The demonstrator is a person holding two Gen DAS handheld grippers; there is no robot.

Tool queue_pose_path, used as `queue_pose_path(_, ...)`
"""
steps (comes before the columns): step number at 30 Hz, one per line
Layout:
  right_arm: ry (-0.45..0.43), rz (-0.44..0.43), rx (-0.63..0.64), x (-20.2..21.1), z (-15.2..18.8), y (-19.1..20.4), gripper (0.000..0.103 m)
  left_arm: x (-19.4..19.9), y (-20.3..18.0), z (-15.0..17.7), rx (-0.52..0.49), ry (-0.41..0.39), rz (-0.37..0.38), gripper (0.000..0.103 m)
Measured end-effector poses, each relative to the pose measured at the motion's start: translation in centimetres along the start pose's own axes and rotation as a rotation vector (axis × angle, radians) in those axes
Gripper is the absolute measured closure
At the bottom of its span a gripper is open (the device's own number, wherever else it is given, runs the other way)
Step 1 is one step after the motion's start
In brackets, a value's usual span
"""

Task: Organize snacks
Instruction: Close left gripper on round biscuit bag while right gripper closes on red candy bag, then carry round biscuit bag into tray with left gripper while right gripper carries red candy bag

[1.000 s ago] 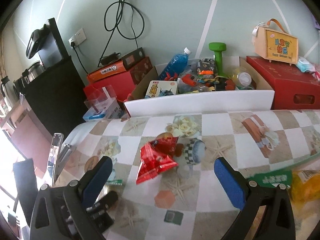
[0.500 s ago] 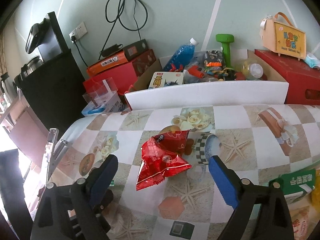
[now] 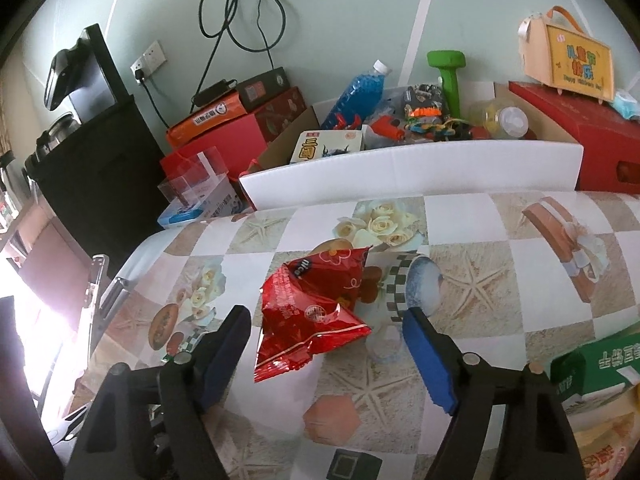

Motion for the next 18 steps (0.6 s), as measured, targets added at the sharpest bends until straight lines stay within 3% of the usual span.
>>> queue_pose_path(7, -0.012, -0.021, 0.001, 0.24, -0.14, 0.1, 0.05, 0.0, 0.1, -0.05, 0.011, 0.0, 0.004, 0.052)
queue_pose_path(18, -0.019, -0.028, -0.003, 0.56, -0.17, 0.06, 0.051, 0.57, 0.12, -0.01, 0.047, -0.005, 0.03, 0.052)
Point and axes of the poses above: each gripper's, at about its wrist camera, not at the fingertips, and x roughly against the way its jaws point, y to its left, z to its underside, the point moved 8 cm from there along -x, roughly the way its jaws point, and after that the axes turned 2 degrees about x, right-handed, at the moved point
